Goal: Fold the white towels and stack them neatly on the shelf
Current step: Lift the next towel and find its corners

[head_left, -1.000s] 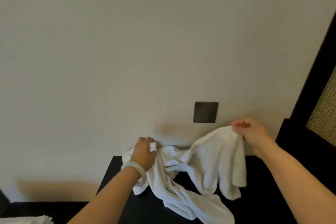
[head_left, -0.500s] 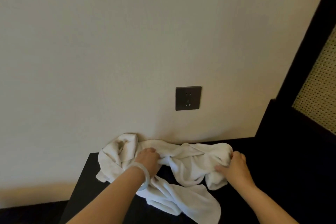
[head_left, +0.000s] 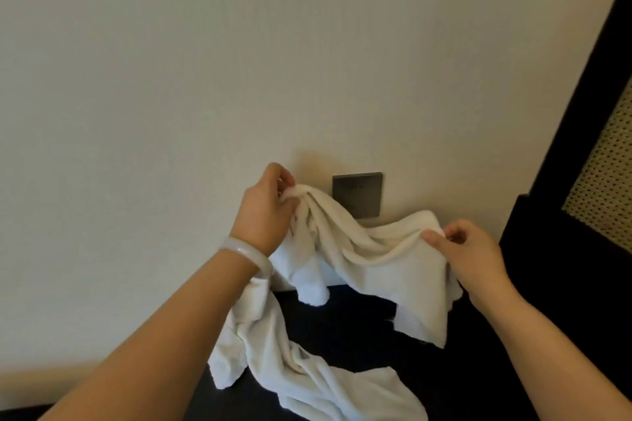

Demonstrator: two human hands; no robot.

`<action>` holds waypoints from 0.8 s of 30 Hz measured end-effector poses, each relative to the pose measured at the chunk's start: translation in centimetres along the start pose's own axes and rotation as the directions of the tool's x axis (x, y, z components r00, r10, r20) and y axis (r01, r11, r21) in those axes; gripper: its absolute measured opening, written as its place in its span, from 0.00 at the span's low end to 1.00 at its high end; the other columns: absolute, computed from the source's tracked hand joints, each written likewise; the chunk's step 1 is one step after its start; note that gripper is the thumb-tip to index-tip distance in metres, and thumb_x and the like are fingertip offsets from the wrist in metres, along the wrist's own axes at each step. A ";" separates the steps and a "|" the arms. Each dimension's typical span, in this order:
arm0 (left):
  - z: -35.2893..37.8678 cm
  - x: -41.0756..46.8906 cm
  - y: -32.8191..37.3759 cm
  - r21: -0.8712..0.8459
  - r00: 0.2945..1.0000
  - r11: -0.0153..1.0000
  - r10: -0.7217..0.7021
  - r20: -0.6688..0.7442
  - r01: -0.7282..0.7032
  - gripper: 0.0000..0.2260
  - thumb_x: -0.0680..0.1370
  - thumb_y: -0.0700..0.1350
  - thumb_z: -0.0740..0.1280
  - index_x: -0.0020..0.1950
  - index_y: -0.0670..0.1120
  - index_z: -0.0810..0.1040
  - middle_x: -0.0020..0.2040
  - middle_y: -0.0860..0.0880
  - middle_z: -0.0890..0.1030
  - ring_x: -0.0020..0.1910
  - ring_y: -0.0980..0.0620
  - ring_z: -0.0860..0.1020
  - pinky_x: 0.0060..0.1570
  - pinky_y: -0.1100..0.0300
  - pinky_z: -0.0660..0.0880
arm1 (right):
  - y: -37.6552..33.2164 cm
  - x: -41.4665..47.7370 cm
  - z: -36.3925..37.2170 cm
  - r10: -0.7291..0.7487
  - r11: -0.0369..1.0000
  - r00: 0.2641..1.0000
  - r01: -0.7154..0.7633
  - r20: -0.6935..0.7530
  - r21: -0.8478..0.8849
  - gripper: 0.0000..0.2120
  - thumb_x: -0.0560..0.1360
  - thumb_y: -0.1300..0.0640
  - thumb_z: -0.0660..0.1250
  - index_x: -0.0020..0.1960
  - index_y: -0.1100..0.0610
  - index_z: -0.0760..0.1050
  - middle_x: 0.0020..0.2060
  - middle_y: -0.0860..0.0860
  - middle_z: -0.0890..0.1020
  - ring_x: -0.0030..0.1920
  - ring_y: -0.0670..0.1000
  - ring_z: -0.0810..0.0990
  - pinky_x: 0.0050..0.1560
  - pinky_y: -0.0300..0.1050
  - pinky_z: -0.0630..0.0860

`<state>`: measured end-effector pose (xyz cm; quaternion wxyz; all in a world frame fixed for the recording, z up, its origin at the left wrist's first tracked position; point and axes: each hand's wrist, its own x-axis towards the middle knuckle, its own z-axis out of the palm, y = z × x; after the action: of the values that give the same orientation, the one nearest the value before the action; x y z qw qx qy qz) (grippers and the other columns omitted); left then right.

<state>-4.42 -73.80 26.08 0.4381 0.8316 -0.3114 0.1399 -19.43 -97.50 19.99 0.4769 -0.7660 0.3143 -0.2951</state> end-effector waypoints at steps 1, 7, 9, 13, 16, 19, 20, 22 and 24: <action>-1.3 0.5 1.7 -0.036 0.998 0.999 0.027 -0.059 -0.029 0.07 0.78 0.36 0.66 0.53 0.44 0.72 0.41 0.50 0.77 0.35 0.61 0.74 0.34 0.74 0.69 | -1.6 -0.3 -0.6 -0.028 0.999 1.000 0.028 -0.006 0.018 0.14 0.73 0.54 0.74 0.37 0.57 0.71 0.34 0.51 0.75 0.34 0.49 0.72 0.33 0.43 0.65; -5.2 -1.5 5.9 0.179 0.985 0.972 0.164 -0.051 -0.153 0.02 0.77 0.41 0.66 0.49 0.47 0.77 0.42 0.54 0.79 0.37 0.60 0.75 0.38 0.71 0.71 | -6.3 -4.3 -1.2 -0.088 0.958 0.951 0.162 0.297 -0.238 0.16 0.73 0.53 0.74 0.37 0.55 0.67 0.33 0.51 0.74 0.33 0.50 0.72 0.30 0.42 0.66; -3.6 -4.0 3.7 0.252 0.991 0.964 0.051 0.124 -0.081 0.03 0.77 0.42 0.66 0.49 0.47 0.77 0.44 0.51 0.80 0.41 0.54 0.78 0.44 0.60 0.76 | -4.4 -6.3 0.4 -0.035 0.904 0.896 0.217 0.442 -0.368 0.15 0.71 0.52 0.75 0.38 0.54 0.69 0.34 0.50 0.76 0.33 0.48 0.73 0.31 0.42 0.69; 0.8 -10.5 -3.5 0.361 0.867 0.916 -0.318 0.383 0.176 0.05 0.78 0.42 0.65 0.50 0.51 0.76 0.49 0.51 0.78 0.49 0.52 0.77 0.51 0.59 0.75 | 1.0 -10.2 3.7 0.190 0.878 0.757 0.154 0.625 -0.453 0.09 0.71 0.54 0.75 0.45 0.50 0.75 0.44 0.45 0.80 0.44 0.43 0.78 0.46 0.39 0.76; 1.8 -15.2 -6.7 0.275 0.825 0.882 -0.460 0.328 0.382 0.12 0.77 0.43 0.68 0.59 0.45 0.74 0.54 0.49 0.77 0.50 0.52 0.76 0.47 0.64 0.71 | 3.2 -11.4 4.2 0.174 0.926 0.770 0.084 0.614 -0.368 0.10 0.74 0.59 0.73 0.49 0.45 0.76 0.48 0.42 0.81 0.50 0.41 0.79 0.55 0.40 0.77; 1.0 -18.8 -8.4 0.162 0.781 0.813 -0.582 0.225 0.559 0.23 0.74 0.43 0.72 0.66 0.45 0.69 0.60 0.47 0.72 0.51 0.51 0.75 0.44 0.65 0.70 | 3.8 -11.3 3.4 0.110 0.971 0.838 0.026 0.535 -0.239 0.14 0.76 0.64 0.68 0.51 0.46 0.77 0.50 0.43 0.81 0.52 0.42 0.80 0.59 0.43 0.77; 0.7 -19.8 -9.0 0.178 0.749 0.777 -0.630 0.204 0.604 0.26 0.73 0.43 0.74 0.67 0.45 0.67 0.61 0.46 0.70 0.53 0.50 0.75 0.47 0.63 0.72 | 3.7 -11.3 3.1 0.085 0.981 0.857 0.019 0.508 -0.196 0.14 0.76 0.66 0.67 0.51 0.46 0.77 0.49 0.44 0.82 0.52 0.43 0.81 0.59 0.46 0.77; 0.7 -21.3 -10.0 0.182 0.682 0.713 -0.701 0.210 0.677 0.26 0.71 0.46 0.76 0.64 0.46 0.67 0.60 0.46 0.70 0.53 0.49 0.76 0.50 0.59 0.74 | 2.9 -11.1 2.7 0.023 0.994 0.897 0.028 0.441 -0.109 0.16 0.75 0.68 0.68 0.50 0.47 0.77 0.47 0.46 0.83 0.50 0.45 0.82 0.58 0.49 0.79; 1.1 -22.2 -10.3 0.189 0.626 0.672 -0.738 0.252 0.716 0.17 0.72 0.49 0.75 0.53 0.46 0.71 0.53 0.48 0.75 0.46 0.53 0.76 0.44 0.62 0.72 | 1.2 -10.9 2.4 -0.057 0.997 0.928 0.075 0.369 -0.035 0.16 0.73 0.68 0.70 0.49 0.47 0.77 0.45 0.46 0.83 0.49 0.46 0.82 0.54 0.46 0.79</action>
<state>-14.89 -61.55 7.62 0.3734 0.9120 -0.0084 -0.1694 -24.72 -88.33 16.31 0.4983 -0.8292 0.2006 -0.1547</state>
